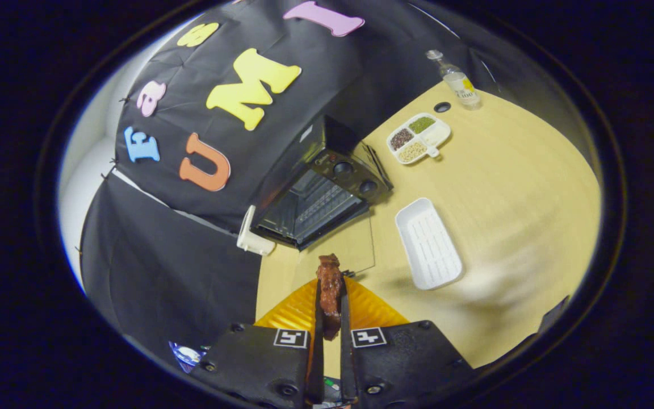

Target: Open the toaster oven, put the food inside, and close the toaster oven door.

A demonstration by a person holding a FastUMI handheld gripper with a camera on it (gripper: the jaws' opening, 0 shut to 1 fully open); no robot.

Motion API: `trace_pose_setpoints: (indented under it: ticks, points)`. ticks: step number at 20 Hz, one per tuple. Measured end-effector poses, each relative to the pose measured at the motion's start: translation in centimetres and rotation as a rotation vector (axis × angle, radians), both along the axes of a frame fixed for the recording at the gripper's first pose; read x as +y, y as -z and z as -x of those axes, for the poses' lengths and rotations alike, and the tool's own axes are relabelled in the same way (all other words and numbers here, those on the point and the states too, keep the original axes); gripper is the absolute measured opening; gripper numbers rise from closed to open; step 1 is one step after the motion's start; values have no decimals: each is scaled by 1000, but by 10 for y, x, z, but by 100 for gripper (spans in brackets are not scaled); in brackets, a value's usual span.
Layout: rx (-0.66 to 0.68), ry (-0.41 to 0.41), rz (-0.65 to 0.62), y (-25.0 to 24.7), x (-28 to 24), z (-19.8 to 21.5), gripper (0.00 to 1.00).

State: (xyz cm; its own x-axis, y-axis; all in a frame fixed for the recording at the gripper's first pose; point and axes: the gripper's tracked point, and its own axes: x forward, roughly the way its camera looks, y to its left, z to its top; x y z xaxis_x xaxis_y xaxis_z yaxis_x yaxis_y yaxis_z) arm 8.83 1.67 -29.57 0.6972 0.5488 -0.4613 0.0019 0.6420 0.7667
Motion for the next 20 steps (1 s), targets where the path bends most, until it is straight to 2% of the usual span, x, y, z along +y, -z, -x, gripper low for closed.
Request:
trace_pose_setpoints:
  ticks: [5, 9, 13, 17, 20]
  points:
    - [-54, 82, -82, -30, 59, -12, 15]
    - [-76, 126, -111, -38, 99, -38, 15]
    - [-112, 194, -139, -35, 127, -82, 15]
    - [-96, 298, -90, 2, 140, -141, 15]
    - [-122, 395, -116, 24, 146, -186, 15]
